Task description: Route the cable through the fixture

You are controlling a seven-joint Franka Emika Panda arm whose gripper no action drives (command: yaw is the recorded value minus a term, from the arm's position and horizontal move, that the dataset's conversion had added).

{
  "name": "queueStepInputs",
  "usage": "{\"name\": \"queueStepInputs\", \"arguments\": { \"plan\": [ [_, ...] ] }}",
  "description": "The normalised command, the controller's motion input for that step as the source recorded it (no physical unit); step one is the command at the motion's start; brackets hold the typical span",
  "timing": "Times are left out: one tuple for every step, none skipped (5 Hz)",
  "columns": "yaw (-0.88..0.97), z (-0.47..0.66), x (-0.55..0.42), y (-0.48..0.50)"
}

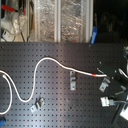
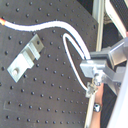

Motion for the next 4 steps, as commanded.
{"name": "queueStepInputs", "arguments": {
  "plan": [
    [0.00,0.03,-0.001,-0.001],
    [0.00,0.01,0.000,0.000],
    [0.00,0.05,0.026,0.047],
    [0.00,0.10,0.031,0.201]
  ]
}}
